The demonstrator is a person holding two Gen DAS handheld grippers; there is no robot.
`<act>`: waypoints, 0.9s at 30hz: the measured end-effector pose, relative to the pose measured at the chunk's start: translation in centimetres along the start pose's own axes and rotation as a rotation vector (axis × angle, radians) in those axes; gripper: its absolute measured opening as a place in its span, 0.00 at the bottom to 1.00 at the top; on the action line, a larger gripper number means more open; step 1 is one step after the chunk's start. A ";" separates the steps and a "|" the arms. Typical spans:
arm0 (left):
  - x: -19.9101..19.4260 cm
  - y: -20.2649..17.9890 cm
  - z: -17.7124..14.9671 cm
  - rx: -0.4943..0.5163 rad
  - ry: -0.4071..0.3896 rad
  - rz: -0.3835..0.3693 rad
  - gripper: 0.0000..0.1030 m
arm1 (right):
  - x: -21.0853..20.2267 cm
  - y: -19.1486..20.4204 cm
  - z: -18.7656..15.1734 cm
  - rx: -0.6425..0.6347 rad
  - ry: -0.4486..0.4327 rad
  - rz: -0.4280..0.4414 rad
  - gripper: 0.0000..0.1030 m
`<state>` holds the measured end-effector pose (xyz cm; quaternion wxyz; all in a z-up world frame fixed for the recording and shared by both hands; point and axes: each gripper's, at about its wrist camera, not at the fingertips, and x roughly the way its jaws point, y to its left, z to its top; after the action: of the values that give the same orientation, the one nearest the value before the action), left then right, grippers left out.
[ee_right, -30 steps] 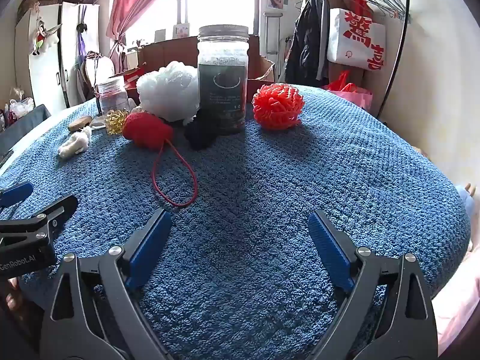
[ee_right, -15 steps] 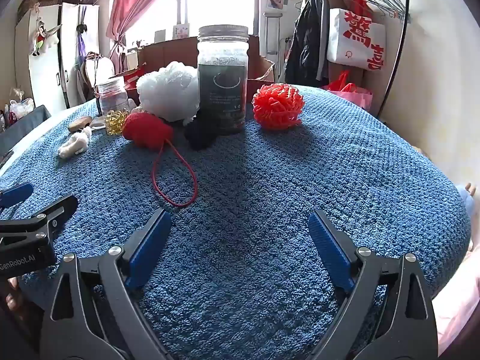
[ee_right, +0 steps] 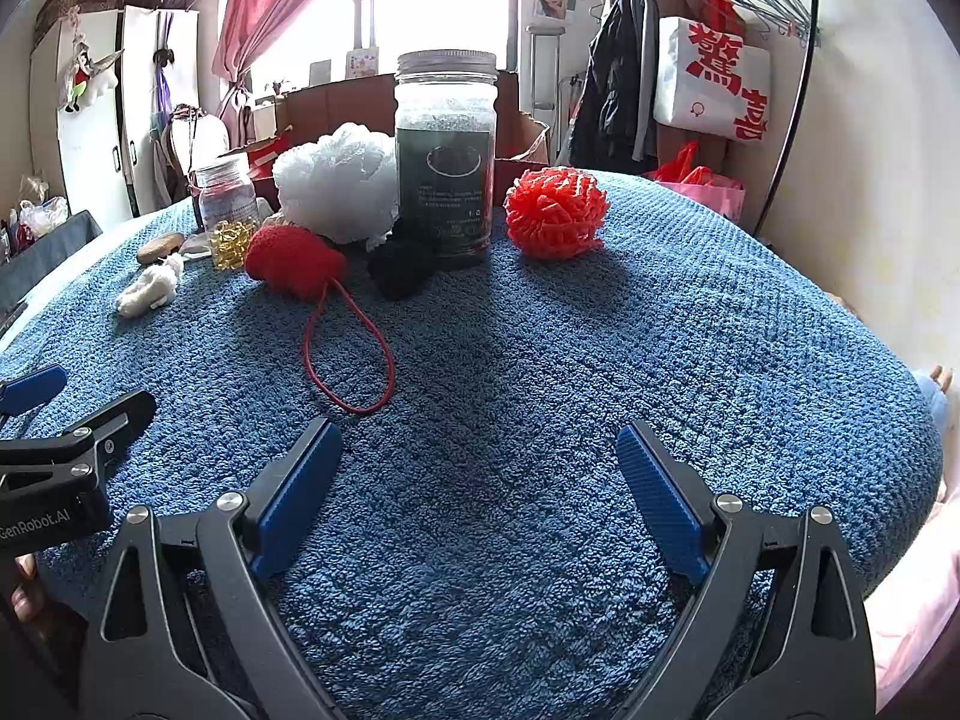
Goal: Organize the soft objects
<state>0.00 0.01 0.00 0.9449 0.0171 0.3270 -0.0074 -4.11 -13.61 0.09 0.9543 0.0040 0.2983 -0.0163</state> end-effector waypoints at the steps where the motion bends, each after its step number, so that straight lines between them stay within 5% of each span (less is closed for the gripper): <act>1: 0.0 0.0 0.0 0.000 0.000 0.000 1.00 | 0.0 0.0 0.0 0.001 0.000 0.001 0.91; 27: 0.0 0.0 0.0 -0.001 0.001 -0.001 1.00 | 0.0 -0.1 0.0 0.001 0.000 0.001 0.92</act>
<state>0.00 0.01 0.00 0.9447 0.0163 0.3276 -0.0076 -4.12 -13.67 0.07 0.9544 0.0049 0.2981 -0.0158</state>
